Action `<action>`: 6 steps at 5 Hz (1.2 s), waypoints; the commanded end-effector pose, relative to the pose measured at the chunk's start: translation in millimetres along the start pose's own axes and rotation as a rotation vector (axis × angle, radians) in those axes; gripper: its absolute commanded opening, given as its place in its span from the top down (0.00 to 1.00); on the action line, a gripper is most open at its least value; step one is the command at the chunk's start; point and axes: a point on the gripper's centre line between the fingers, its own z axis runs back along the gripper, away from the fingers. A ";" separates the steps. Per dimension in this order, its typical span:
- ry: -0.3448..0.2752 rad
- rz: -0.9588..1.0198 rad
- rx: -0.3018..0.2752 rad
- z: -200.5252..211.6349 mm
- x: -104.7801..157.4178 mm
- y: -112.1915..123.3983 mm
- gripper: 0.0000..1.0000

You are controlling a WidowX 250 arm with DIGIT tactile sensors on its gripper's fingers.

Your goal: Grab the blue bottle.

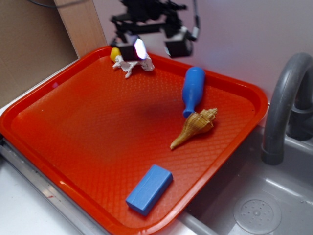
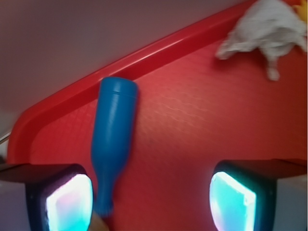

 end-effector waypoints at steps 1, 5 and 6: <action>0.015 -0.062 -0.013 -30.1 18.9 -23.5 0.00; -0.152 -0.413 -0.132 2.1 -14.9 -13.3 1.00; -0.181 -0.547 -0.203 42.2 -16.2 12.4 1.00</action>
